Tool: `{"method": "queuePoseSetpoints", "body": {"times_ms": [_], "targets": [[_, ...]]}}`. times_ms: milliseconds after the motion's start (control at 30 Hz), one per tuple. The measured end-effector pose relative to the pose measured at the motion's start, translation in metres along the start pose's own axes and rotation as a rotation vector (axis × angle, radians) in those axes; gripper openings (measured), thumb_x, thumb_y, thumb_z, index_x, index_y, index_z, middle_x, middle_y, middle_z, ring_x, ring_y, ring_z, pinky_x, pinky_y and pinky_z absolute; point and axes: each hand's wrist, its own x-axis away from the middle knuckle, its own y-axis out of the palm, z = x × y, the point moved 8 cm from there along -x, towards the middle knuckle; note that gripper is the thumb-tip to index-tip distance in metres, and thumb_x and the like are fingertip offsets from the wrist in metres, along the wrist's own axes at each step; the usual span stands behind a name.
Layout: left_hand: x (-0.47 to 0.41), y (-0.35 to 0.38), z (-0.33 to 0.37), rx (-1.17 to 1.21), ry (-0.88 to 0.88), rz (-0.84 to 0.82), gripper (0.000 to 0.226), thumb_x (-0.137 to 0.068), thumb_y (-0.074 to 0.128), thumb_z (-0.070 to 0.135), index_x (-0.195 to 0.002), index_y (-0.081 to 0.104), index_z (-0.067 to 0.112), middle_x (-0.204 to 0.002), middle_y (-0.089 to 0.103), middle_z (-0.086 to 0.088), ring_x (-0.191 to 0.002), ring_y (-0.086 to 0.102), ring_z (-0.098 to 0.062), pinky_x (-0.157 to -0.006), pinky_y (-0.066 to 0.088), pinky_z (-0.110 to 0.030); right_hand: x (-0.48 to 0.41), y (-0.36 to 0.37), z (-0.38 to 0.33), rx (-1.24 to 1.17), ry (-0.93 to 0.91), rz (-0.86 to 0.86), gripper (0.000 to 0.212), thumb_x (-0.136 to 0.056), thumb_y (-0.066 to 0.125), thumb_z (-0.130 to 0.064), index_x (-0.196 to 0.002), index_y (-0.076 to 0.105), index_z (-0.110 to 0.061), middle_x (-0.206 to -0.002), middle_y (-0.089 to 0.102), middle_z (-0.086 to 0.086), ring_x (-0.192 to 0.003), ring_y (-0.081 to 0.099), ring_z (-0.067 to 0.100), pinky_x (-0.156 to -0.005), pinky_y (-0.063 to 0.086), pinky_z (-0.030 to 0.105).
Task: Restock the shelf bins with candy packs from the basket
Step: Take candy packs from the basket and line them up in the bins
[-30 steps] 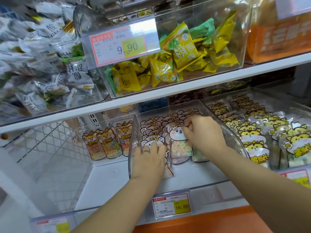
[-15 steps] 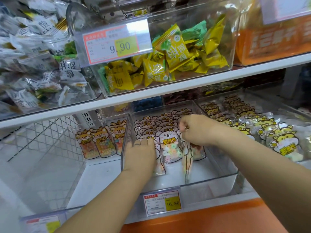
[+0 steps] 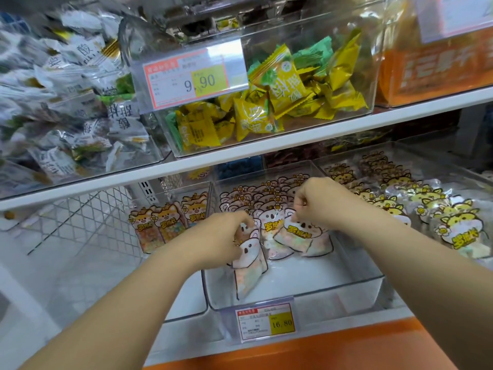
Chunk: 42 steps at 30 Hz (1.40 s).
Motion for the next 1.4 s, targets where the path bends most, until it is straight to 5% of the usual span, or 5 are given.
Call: {"method": "queuePoseSetpoints", "body": {"times_ms": [233, 367, 1000, 1233, 1400], "targets": [[0.007, -0.009, 0.012, 0.231, 0.043, -0.001, 0.022, -0.093, 0.061, 0.01, -0.107, 0.074, 0.022, -0.086, 0.066, 0.017, -0.064, 0.059, 0.012, -0.056, 0.041, -0.001, -0.002, 0.002, -0.004, 0.169, -0.031, -0.015, 0.023, -0.085, 0.07, -0.016, -0.066, 0.057, -0.021, -0.078, 0.066, -0.002, -0.078, 0.066, 0.026, -0.079, 0.058, 0.041], [0.005, 0.004, -0.005, 0.284, -0.034, -0.154, 0.029, -0.088, 0.069, 0.016, -0.115, 0.075, 0.023, -0.108, 0.074, 0.014, -0.101, 0.069, -0.001, -0.099, 0.053, -0.026, -0.005, 0.012, -0.012, 0.236, -0.089, -0.006, 0.023, -0.087, 0.066, -0.012, -0.07, 0.054, -0.022, -0.088, 0.068, 0.001, -0.083, 0.066, 0.027, -0.078, 0.057, 0.038], [-0.02, 0.029, 0.006, -0.27, -0.128, 0.321, 0.048, -0.091, 0.064, 0.008, -0.125, 0.034, 0.023, -0.133, 0.032, -0.007, -0.082, 0.062, -0.033, -0.064, 0.044, -0.043, -0.009, 0.07, -0.012, -0.059, -0.211, 0.036, 0.033, -0.083, 0.061, -0.002, -0.108, 0.059, -0.024, -0.115, 0.051, 0.001, -0.094, 0.06, 0.026, -0.082, 0.052, 0.041], [-0.014, 0.1, 0.018, -0.082, -0.019, -0.297, 0.032, -0.094, 0.057, 0.014, -0.123, 0.067, 0.021, -0.124, 0.065, -0.004, -0.112, 0.061, -0.025, -0.082, 0.043, -0.026, 0.016, 0.122, 0.012, 0.228, -0.173, -0.523, 0.036, -0.089, 0.066, -0.013, -0.125, 0.065, -0.019, -0.128, 0.061, 0.006, -0.114, 0.059, 0.026, -0.094, 0.048, 0.032], [-0.018, 0.098, 0.012, -0.148, -0.058, -0.204, 0.032, -0.096, 0.052, 0.014, -0.127, 0.056, 0.019, -0.124, 0.06, -0.013, -0.112, 0.058, -0.035, -0.086, 0.049, -0.04, 0.014, 0.129, 0.016, 0.172, -0.175, -0.521, 0.047, -0.093, 0.054, -0.006, -0.135, 0.057, -0.027, -0.142, 0.052, 0.002, -0.127, 0.05, 0.023, -0.104, 0.041, 0.033]]}}
